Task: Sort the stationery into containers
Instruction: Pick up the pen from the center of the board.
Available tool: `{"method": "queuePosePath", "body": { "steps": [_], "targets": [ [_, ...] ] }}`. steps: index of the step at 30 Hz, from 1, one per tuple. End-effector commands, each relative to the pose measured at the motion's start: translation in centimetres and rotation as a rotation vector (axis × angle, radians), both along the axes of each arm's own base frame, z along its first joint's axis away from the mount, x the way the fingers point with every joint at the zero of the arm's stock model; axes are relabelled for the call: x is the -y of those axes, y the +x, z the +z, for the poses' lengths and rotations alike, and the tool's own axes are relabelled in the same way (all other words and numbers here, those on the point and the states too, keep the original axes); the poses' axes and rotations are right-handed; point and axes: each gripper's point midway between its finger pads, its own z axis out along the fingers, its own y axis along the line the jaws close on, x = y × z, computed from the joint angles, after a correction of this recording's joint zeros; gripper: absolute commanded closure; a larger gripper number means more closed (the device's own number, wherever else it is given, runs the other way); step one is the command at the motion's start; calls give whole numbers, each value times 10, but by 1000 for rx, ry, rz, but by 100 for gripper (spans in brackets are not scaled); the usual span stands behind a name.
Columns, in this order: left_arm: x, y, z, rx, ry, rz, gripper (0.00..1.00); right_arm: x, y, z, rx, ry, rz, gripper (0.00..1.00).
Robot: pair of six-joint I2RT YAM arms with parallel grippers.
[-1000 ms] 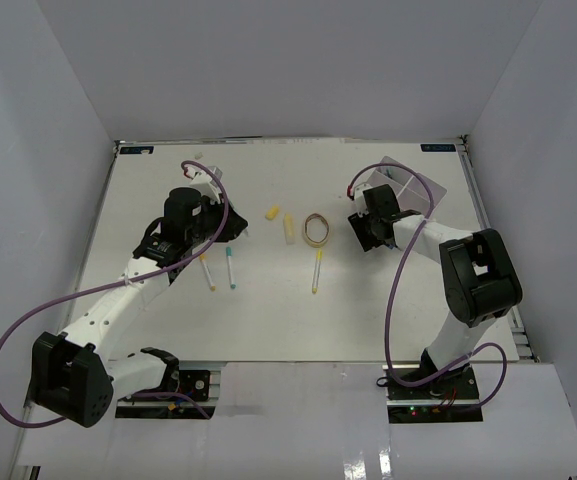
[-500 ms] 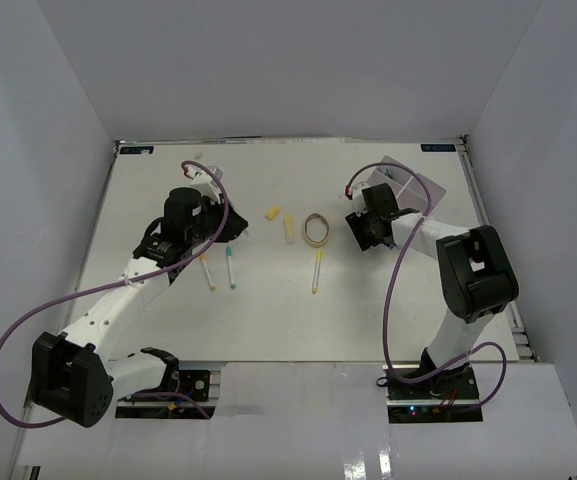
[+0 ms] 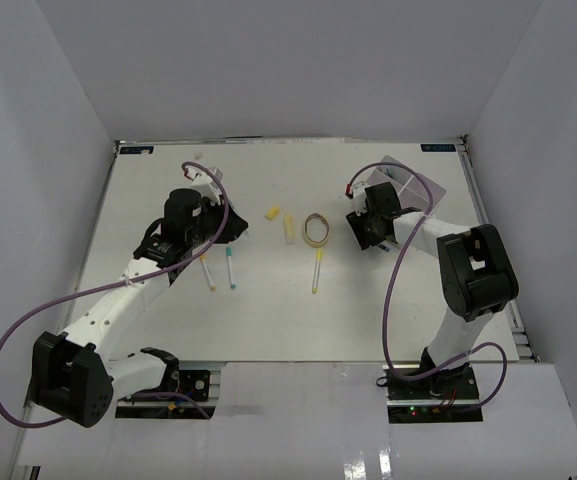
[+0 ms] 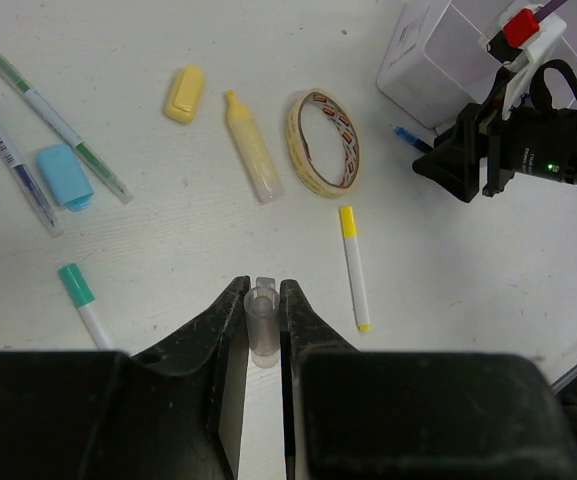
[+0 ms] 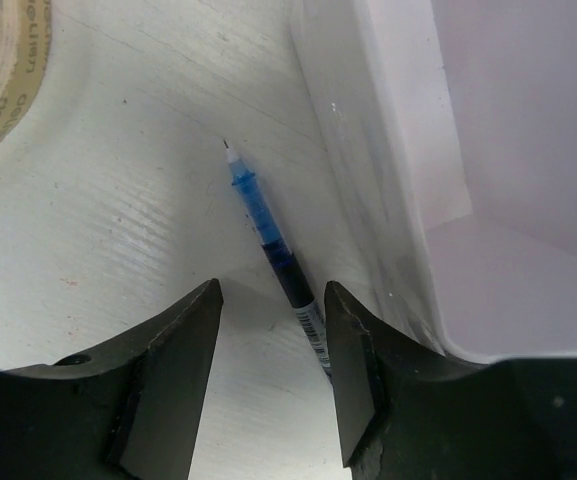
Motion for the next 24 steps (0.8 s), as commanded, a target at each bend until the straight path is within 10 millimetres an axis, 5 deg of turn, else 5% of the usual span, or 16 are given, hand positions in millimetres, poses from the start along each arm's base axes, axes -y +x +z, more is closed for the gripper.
{"method": "queuePosePath", "body": {
  "steps": [1, 6, 24],
  "targets": [
    [0, -2, 15, 48, -21, -15, 99, -1, -34, -26, -140, 4, 23, 48],
    [0, -3, 17, 49, -25, -15, 99, -8, -40, -24, -146, 14, 29, 58],
    [0, -5, 23, 66, -42, -25, 99, 4, -80, -27, -271, -32, -37, 56]
  ]
}}
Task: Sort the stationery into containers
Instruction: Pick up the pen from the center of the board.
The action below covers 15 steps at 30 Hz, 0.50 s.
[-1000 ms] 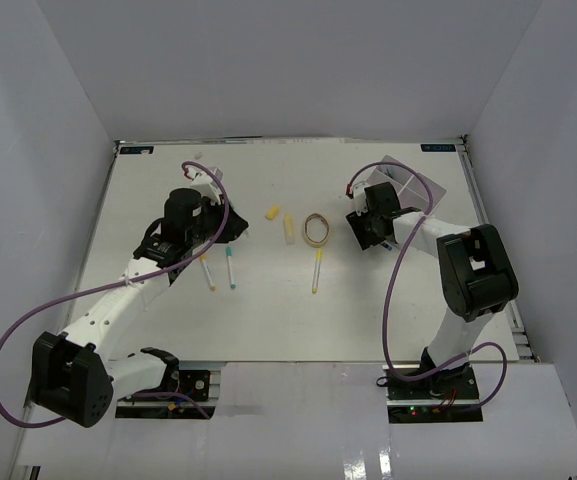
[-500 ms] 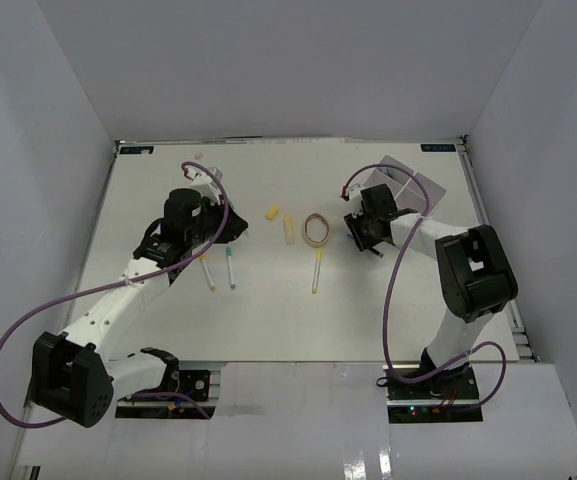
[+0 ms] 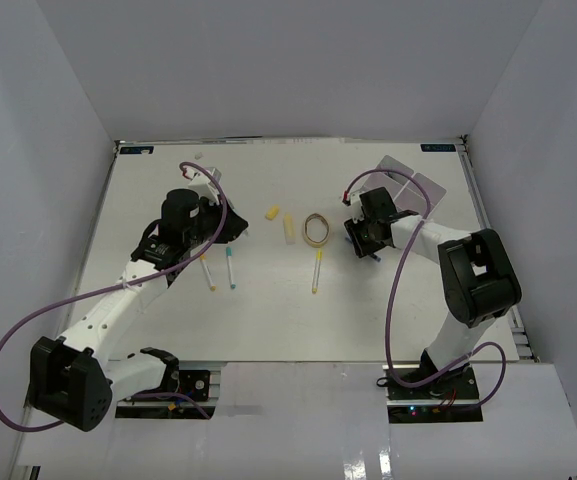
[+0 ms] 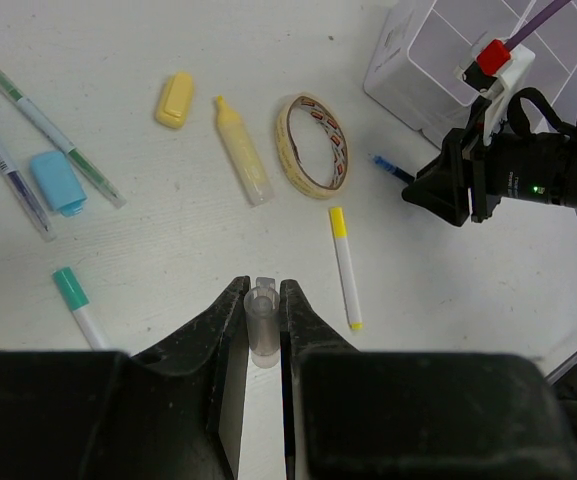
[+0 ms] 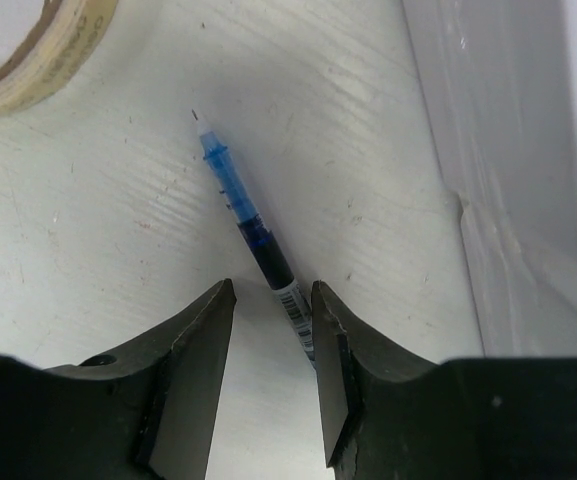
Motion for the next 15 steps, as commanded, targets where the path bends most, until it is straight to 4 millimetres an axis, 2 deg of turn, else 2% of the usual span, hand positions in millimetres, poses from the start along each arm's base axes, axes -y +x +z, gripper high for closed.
{"method": "queuePosePath", "body": {
  "steps": [1, 15],
  "targets": [
    [0, -2, 17, 54, -29, -13, 99, 20, -51, -23, -191, -77, -20, 56],
    [1, -4, 22, 70, -44, -24, 99, 19, -68, -23, -218, -107, -30, 61]
  ]
}}
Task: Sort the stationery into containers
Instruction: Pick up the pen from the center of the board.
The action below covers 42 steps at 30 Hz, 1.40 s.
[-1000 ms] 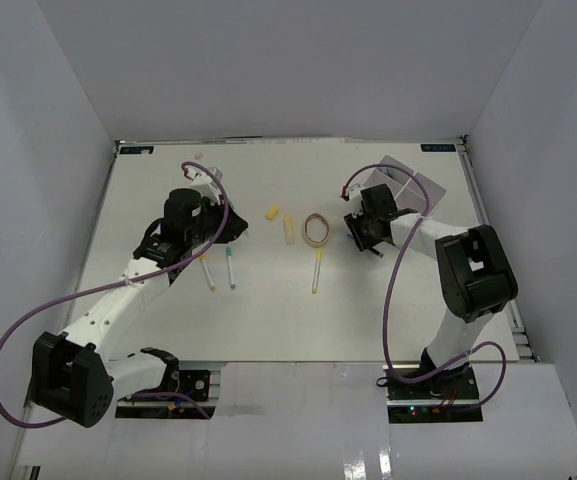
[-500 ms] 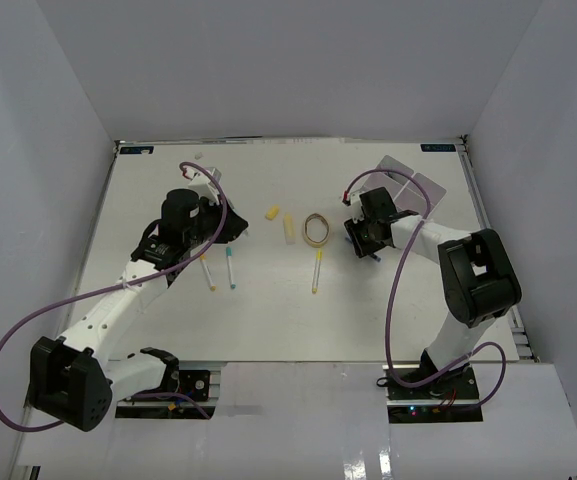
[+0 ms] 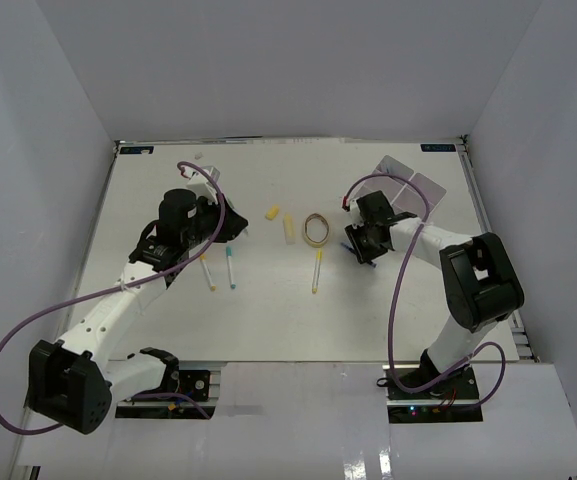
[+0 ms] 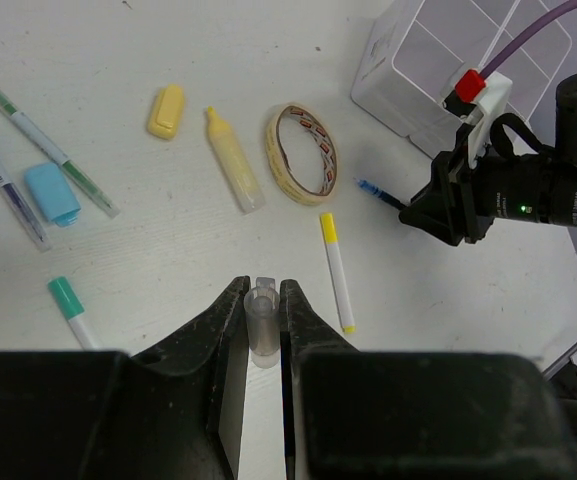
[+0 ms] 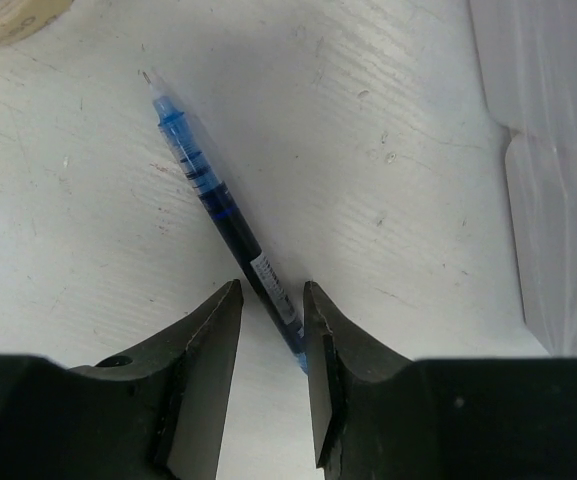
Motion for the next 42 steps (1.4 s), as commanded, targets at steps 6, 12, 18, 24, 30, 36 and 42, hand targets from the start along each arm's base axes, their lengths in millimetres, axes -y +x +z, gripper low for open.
{"method": "queuePosePath", "body": {
  "steps": [6, 12, 18, 24, 30, 36, 42],
  "targets": [
    [1, -4, 18, 61, -41, -20, 99, 11, -49, -28, -160, -85, 17, 67],
    [2, -5, 19, 64, -48, -28, 99, 7, -55, -34, -170, -118, 33, 74],
    [3, -6, 19, 66, -54, -33, 99, -4, -58, -32, -159, -127, 63, 85],
    [8, -8, 36, 134, -99, -61, 99, -32, -56, -8, -87, -45, 118, 92],
    [18, -6, 81, 279, -179, -114, 99, -94, -50, 67, 132, 173, 220, 92],
    [28, 10, 133, 414, -219, -144, 99, -166, -57, 167, 398, 476, 306, 92],
    [36, 3, 156, 525, -242, -229, 98, -219, -81, 245, 566, 742, 417, 92]
  ]
}}
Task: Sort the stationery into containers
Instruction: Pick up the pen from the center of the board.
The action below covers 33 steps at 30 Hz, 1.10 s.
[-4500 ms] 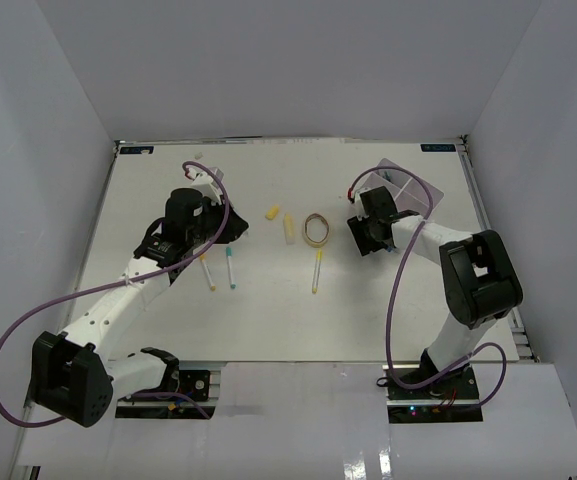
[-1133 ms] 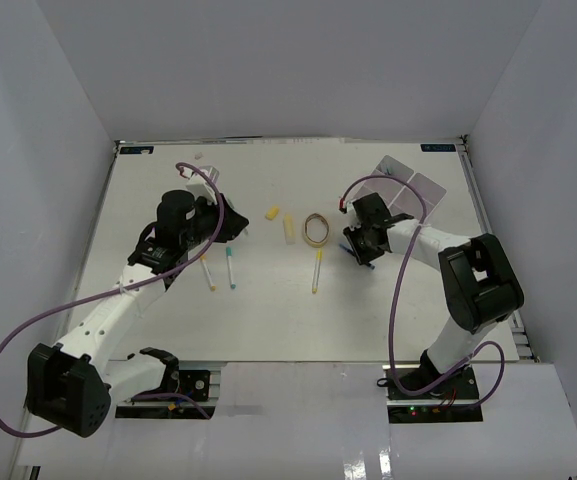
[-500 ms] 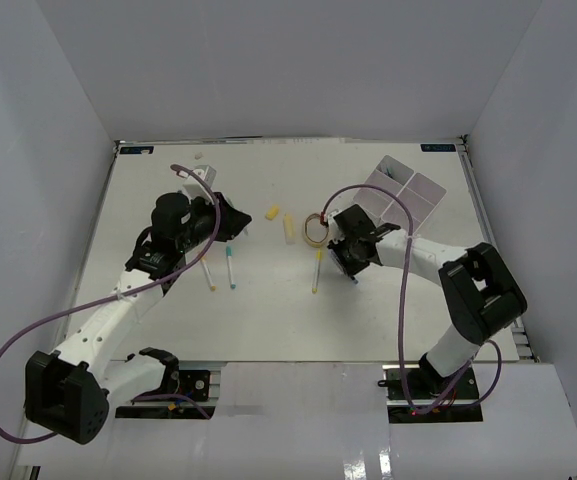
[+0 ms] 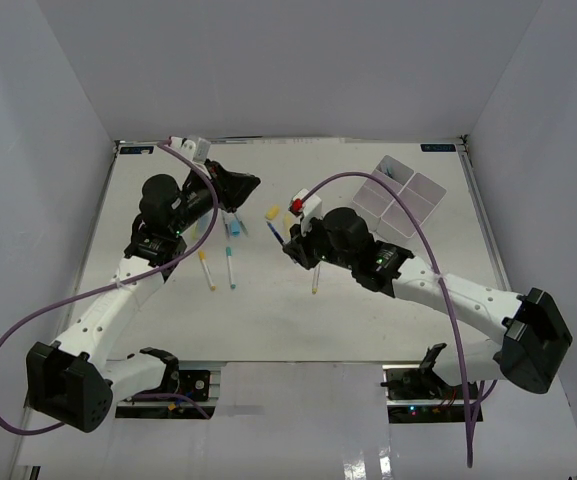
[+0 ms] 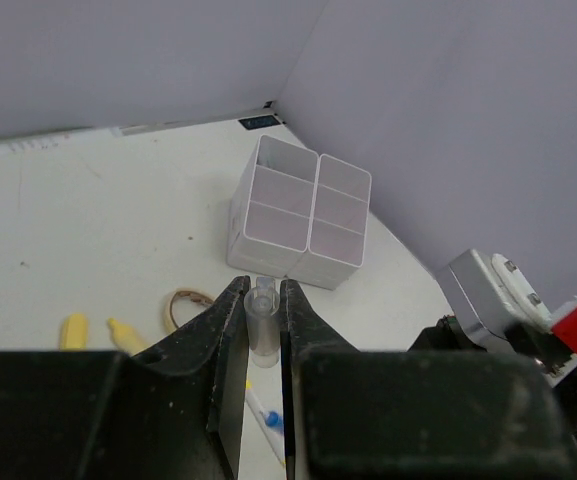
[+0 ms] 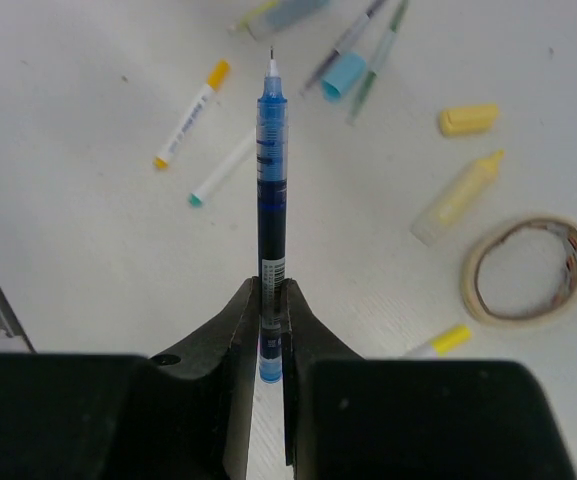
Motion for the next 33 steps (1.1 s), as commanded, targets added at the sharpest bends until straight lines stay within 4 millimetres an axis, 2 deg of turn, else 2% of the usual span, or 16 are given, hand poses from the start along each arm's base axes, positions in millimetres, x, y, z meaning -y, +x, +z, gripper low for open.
{"method": "queuePosePath", "body": {
  "steps": [1, 3, 4, 6, 7, 8, 10, 14, 21, 33],
  "targets": [
    [2, -14, 31, 138, -33, -64, 98, -39, -7, 76, 125, 258, 65, 92],
    [2, -26, 32, 165, -29, -92, 98, -44, -13, 83, 145, 294, 82, 92],
    [1, -29, 32, 172, -26, -97, 98, -47, -17, 96, 171, 345, 94, 92],
    [0, -35, 31, 179, -23, -103, 98, -48, -23, 96, 181, 374, 103, 92],
    [-1, -36, 31, 180, -23, -106, 98, -49, -25, 106, 209, 415, 109, 92],
    [-2, -39, 33, 182, -25, -109, 98, -48, -26, 101, 213, 413, 104, 92],
    [-2, -41, 33, 177, -23, -109, 98, -48, -29, 108, 250, 444, 112, 92],
    [-4, -39, 29, 154, -22, -96, 98, -46, -29, 106, 273, 454, 107, 92],
    [-3, -41, 27, 137, -34, -105, 98, -38, -17, 106, 303, 459, 29, 92],
    [0, -43, 25, 121, -53, -128, 97, -38, -12, 112, 330, 468, 9, 92]
  ]
}}
